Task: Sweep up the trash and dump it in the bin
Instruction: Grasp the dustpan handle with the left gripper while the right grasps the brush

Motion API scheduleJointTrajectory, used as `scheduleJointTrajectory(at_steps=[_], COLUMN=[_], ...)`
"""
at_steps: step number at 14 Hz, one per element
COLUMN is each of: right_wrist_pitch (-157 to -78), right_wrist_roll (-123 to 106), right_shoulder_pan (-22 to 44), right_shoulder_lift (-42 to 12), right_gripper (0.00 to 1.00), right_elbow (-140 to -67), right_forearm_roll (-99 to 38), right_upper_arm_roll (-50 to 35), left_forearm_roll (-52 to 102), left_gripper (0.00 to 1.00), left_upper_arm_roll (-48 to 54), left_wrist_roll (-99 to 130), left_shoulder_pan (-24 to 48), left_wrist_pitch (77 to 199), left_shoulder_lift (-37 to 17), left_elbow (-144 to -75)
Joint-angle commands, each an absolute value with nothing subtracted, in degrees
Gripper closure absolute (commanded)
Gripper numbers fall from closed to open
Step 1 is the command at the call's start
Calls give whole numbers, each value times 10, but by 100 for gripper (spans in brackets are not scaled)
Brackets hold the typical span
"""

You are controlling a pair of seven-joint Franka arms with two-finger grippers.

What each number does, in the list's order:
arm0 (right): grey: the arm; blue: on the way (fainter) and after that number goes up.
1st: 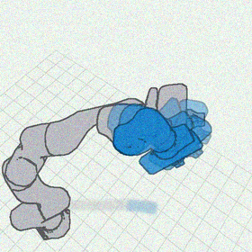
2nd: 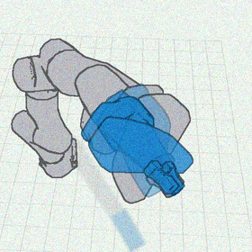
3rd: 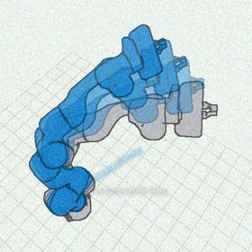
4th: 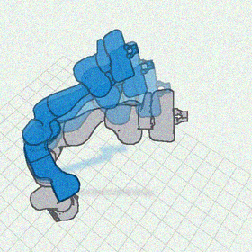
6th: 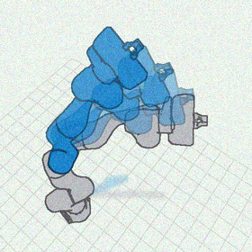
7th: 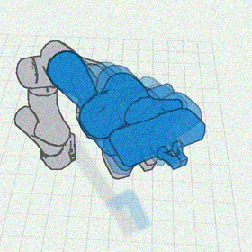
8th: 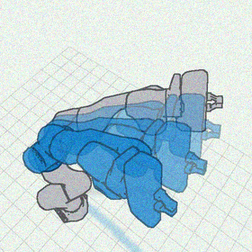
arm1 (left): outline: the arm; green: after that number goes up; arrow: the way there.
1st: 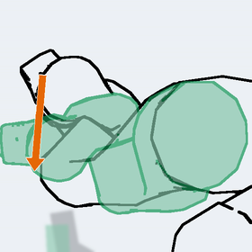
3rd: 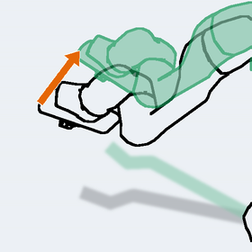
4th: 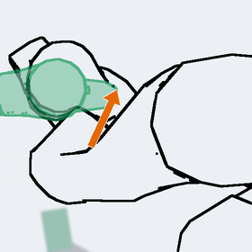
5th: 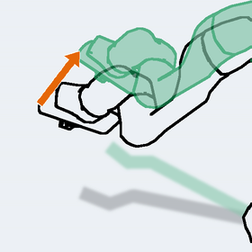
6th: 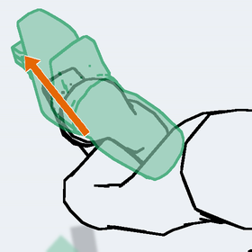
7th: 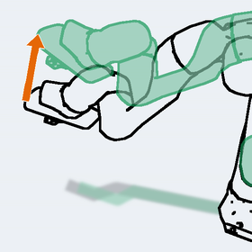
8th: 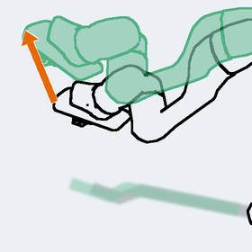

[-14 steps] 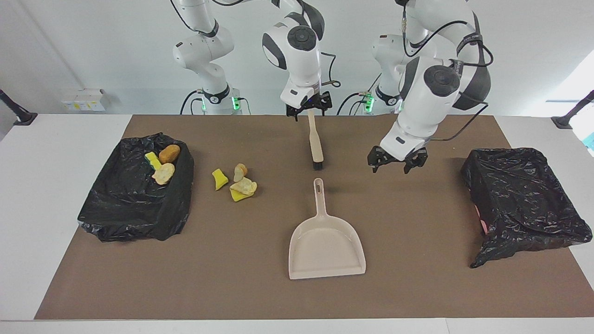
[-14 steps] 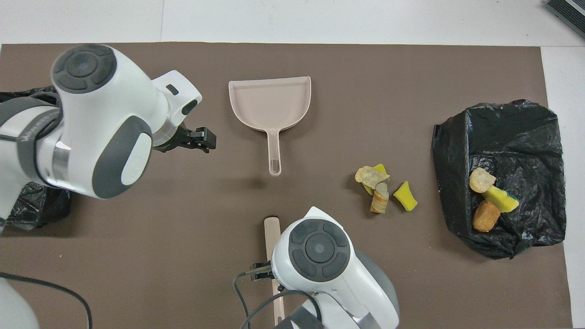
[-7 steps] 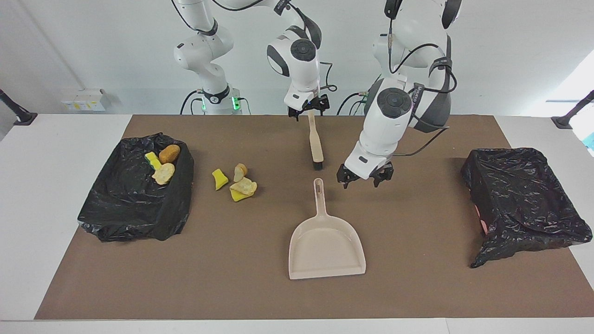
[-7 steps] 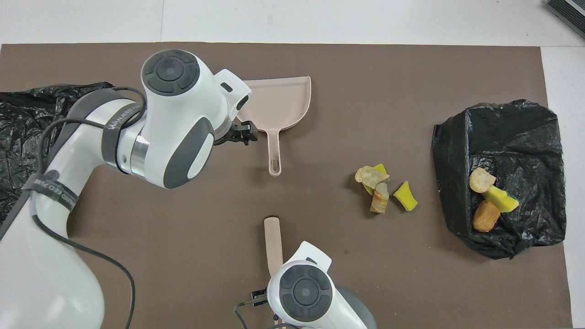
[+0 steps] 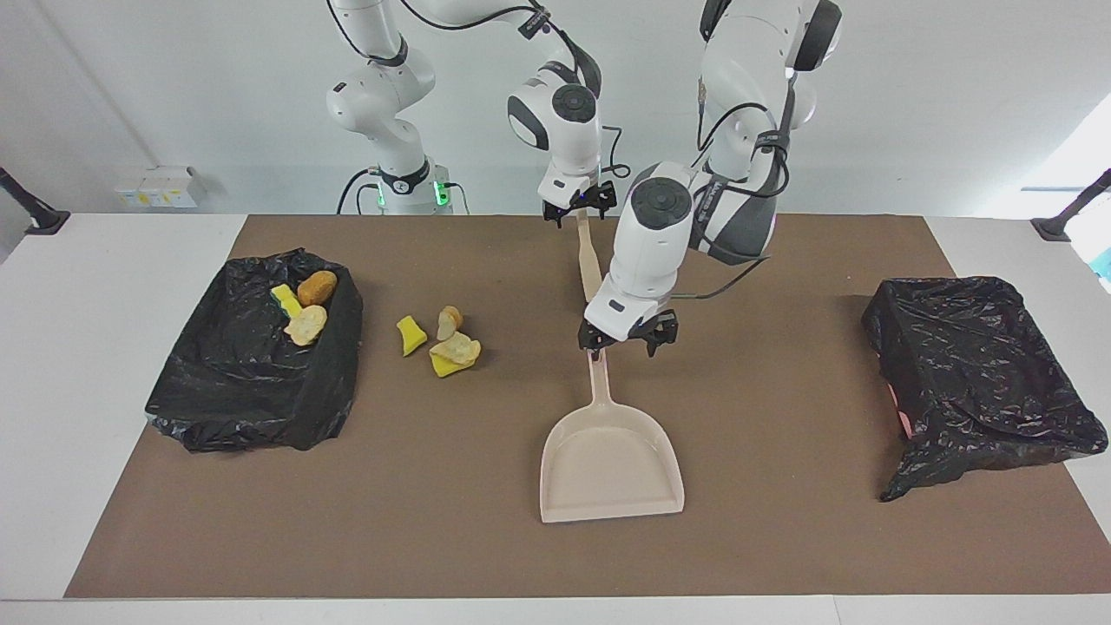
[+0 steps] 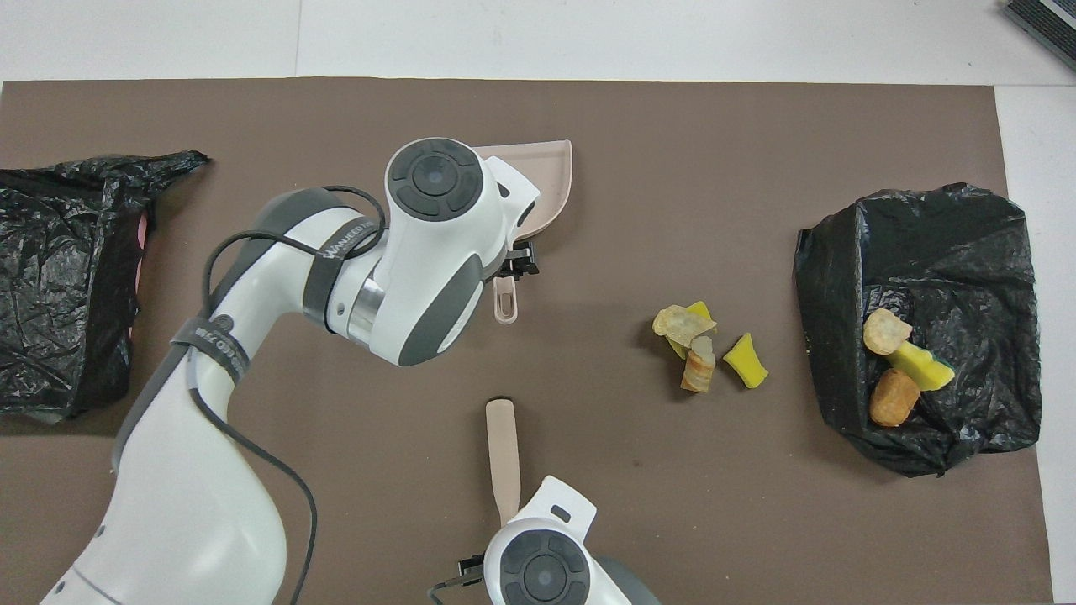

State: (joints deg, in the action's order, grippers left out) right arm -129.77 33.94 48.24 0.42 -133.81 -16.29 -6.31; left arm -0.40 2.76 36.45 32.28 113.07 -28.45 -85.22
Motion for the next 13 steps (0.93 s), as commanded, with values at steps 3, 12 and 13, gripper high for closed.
scheduleJointTrajectory(at_steps=[3, 12, 13], right_wrist_pitch=[-1316, -1256, -1218], right_wrist_roll=[351, 335, 324], right_shoulder_pan=[494, 483, 474], right_shoulder_lift=[-2, 0, 6], right_gripper=[0, 100, 100], right_elbow=[-1343, -1314, -1297], right_forearm_roll=[-174, -163, -163], right_upper_arm_roll=[-62, -57, -55], left_forearm_roll=[-14, -13, -13], left_gripper=[0, 100, 100], left_upper_arm_roll=[16, 15, 15], left_wrist_roll=[399, 401, 390], left_shoulder_pan=[341, 330, 325], left_wrist_pitch=[1136, 1149, 1143], left_shoulder_lift=[-334, -322, -314], left_elbow=[-798, -819, -819])
